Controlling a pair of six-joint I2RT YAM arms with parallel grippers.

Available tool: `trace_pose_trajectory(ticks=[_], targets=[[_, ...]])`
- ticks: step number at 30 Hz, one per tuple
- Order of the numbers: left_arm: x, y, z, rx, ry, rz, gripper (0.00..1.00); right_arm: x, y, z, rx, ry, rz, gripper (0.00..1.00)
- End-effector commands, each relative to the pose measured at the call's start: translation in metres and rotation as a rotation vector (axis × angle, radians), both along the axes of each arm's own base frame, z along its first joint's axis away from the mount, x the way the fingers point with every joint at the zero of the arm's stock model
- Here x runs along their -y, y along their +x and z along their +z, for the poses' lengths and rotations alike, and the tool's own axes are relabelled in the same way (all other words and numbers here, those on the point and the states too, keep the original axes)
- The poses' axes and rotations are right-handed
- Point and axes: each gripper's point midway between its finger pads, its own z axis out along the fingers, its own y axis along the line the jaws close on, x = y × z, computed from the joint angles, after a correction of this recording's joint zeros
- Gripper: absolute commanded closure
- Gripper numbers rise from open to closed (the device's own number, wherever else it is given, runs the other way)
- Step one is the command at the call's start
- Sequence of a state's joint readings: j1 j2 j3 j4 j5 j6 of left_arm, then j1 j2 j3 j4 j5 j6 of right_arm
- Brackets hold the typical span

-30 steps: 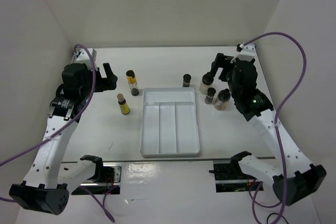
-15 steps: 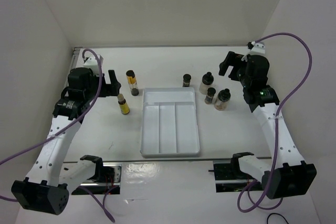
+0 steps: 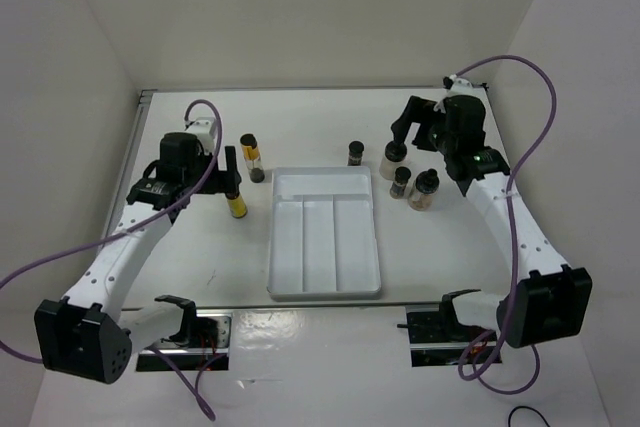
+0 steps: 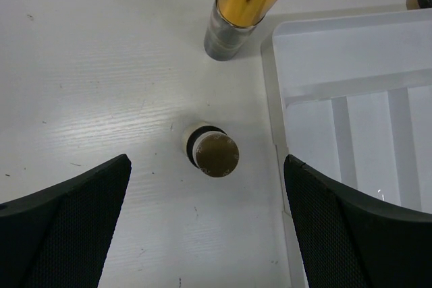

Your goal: Organize the condiment bottles

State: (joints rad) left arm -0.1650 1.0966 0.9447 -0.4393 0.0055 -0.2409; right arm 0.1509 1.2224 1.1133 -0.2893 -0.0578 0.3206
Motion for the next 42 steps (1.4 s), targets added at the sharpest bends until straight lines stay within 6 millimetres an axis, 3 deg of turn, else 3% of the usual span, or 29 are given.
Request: trace_pose_trajectory(ticks=[1,7,10,15,18,21,29,32,42], targets=[[0.006,0.015,0.009,0.039,0.021,0.001,0.00,-0.011,0.024,0.031,0.081,-0.001,0.005,0.01],[0.017,0.021,-0.009,-0.018,0.088,-0.004,0.03,-0.011,0.043,0.020,0.057,-0.030,0.001,0.01],[0.008,0.022,-0.018,-0.046,0.117,0.053,0.07,-0.013,0.050,0.019,0.057,-0.051,0.020,0.01],[0.016,0.020,-0.030,-0.084,0.122,0.042,0.10,-0.019,0.065,0.018,0.055,-0.068,0.036,0.01],[0.019,0.020,-0.036,-0.100,0.136,0.047,0.17,-0.025,0.069,0.011,0.039,-0.071,0.046,0.01],[0.024,0.017,-0.041,-0.115,0.146,0.052,0.17,-0.029,0.070,0.001,0.010,-0.086,0.060,0.01],[0.024,0.014,-0.041,-0.114,0.168,0.065,0.18,-0.037,0.067,-0.001,0.001,-0.088,0.081,0.01],[0.018,0.016,-0.040,-0.106,0.185,0.100,0.26,-0.037,0.063,0.009,0.022,-0.084,0.080,0.01],[0.021,0.023,-0.049,-0.125,0.192,0.096,0.53,-0.028,0.051,0.007,0.014,-0.098,0.052,0.01]])
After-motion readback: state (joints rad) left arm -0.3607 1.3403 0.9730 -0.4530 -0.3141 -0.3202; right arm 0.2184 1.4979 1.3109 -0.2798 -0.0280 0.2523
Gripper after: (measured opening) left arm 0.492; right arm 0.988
